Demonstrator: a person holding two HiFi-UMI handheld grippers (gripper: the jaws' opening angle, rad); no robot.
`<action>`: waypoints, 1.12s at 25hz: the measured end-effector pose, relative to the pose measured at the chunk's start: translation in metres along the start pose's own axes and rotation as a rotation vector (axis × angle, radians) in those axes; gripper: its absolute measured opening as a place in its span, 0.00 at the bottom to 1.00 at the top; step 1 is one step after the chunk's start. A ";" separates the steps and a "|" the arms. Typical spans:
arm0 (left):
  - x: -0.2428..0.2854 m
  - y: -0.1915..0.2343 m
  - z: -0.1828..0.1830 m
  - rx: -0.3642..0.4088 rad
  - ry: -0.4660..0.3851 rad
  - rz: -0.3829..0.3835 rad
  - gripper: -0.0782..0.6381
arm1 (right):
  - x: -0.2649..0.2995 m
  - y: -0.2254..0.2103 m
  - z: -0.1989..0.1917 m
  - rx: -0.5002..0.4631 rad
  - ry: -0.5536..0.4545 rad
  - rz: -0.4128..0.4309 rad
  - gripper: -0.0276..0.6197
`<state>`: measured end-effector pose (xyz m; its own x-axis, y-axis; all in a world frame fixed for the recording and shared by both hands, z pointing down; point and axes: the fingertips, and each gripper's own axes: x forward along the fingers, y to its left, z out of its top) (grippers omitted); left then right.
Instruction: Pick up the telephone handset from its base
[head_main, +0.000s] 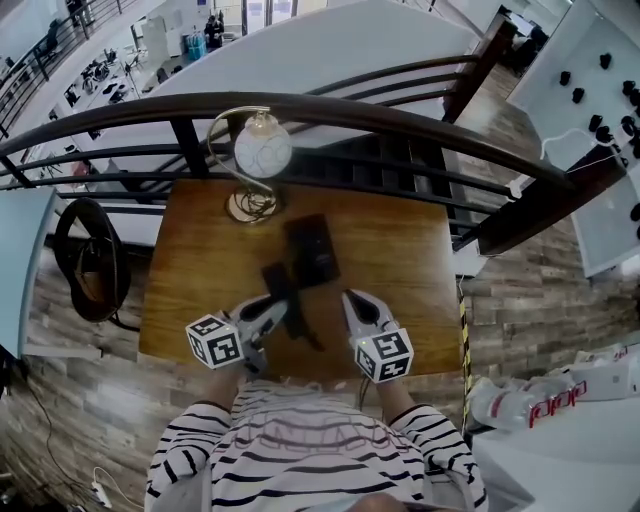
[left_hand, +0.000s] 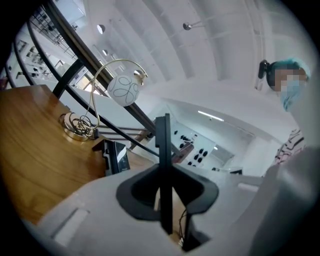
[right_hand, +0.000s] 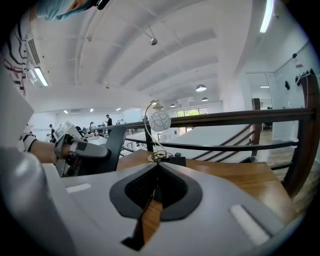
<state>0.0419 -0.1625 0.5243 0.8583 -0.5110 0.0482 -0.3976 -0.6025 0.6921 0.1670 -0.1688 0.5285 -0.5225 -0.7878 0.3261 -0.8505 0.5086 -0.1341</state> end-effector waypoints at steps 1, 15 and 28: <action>-0.004 -0.004 -0.003 0.001 -0.005 0.006 0.21 | -0.006 0.002 -0.001 0.007 -0.004 0.004 0.05; -0.032 -0.048 -0.051 0.018 -0.041 0.073 0.21 | -0.081 0.014 -0.037 0.107 -0.031 0.053 0.05; -0.029 -0.071 -0.092 -0.006 -0.028 0.089 0.21 | -0.116 0.024 -0.075 0.103 0.020 0.087 0.05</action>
<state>0.0746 -0.0485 0.5401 0.8105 -0.5789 0.0895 -0.4695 -0.5505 0.6903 0.2113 -0.0394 0.5574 -0.5945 -0.7344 0.3276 -0.8040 0.5357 -0.2580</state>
